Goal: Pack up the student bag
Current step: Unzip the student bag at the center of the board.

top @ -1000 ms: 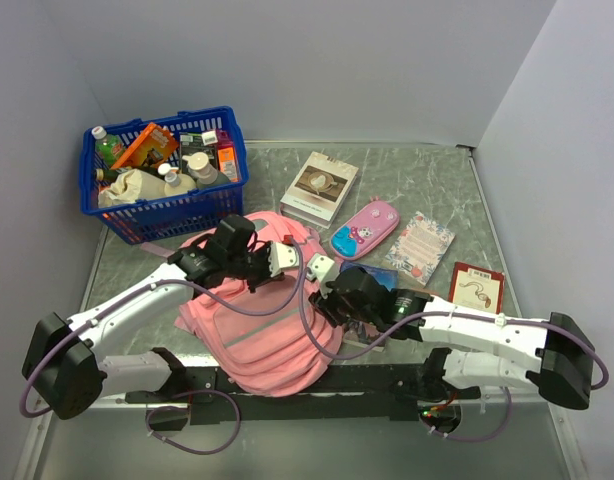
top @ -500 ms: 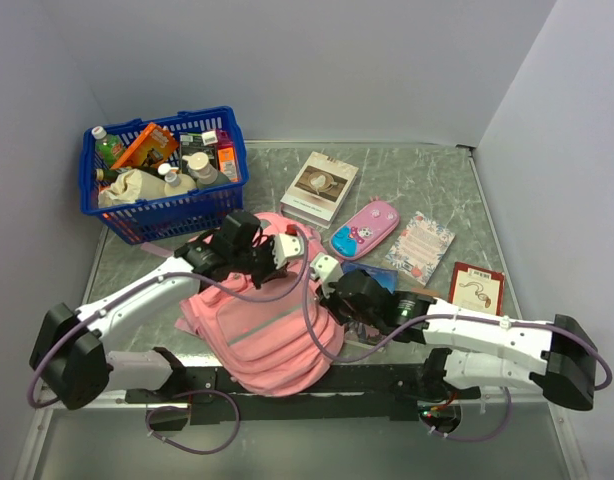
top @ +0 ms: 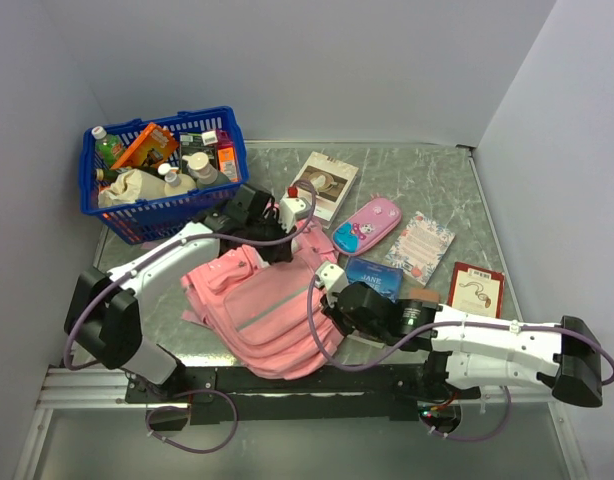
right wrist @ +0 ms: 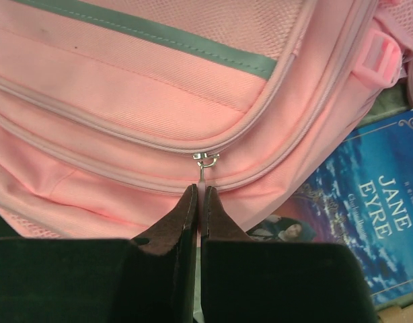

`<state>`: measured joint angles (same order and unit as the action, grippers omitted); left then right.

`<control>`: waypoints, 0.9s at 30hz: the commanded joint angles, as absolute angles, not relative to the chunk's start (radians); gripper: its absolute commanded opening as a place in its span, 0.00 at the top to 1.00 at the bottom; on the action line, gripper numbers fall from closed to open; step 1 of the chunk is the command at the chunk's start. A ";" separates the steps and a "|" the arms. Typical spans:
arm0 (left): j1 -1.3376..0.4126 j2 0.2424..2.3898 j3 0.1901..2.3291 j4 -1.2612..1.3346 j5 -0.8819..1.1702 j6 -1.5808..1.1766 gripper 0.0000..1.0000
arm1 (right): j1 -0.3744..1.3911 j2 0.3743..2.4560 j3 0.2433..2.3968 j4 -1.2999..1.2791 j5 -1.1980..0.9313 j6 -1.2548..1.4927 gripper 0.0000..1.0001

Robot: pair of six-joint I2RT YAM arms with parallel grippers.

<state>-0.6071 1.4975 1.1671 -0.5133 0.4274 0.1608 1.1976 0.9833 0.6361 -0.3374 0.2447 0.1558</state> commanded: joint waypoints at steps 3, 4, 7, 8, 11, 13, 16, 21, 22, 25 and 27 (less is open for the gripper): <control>-0.581 1.572 1.369 -0.432 0.336 -0.063 0.99 | 1.296 0.991 0.708 -0.390 0.265 0.238 1.00; -0.581 1.591 1.399 -0.463 0.327 -0.116 0.99 | 1.310 1.023 0.722 -0.381 0.274 0.238 1.00; -0.575 1.658 1.505 -0.506 0.296 -0.175 0.99 | 1.345 1.119 0.793 -0.370 0.290 0.229 1.00; -0.572 1.670 1.522 -0.512 0.302 -0.187 0.99 | 1.353 1.146 0.813 -0.373 0.298 0.229 1.00; -0.563 1.704 1.577 -0.522 0.322 -0.222 0.99 | 1.379 1.218 0.865 -0.358 0.299 0.235 1.00; -0.560 1.716 1.598 -0.525 0.330 -0.255 0.99 | 1.385 1.235 0.877 -0.309 0.284 0.233 1.00; -0.558 1.718 1.609 -0.514 0.334 -0.291 0.99 | 1.384 1.261 0.908 -0.259 0.259 0.215 1.00; -0.548 1.720 1.623 -0.460 0.325 -0.345 0.99 | 1.387 1.328 1.015 -0.222 0.181 0.152 1.00; -0.537 1.727 1.634 -0.443 0.334 -0.359 0.99 | 1.387 1.351 1.026 -0.213 0.154 0.140 1.00; -0.519 1.750 1.669 -0.436 0.347 -0.388 0.99 | 1.390 1.409 1.068 -0.192 0.075 0.110 1.00; -0.517 1.755 1.671 -0.428 0.341 -0.397 0.99 | 1.390 1.433 1.094 -0.190 0.061 0.097 1.00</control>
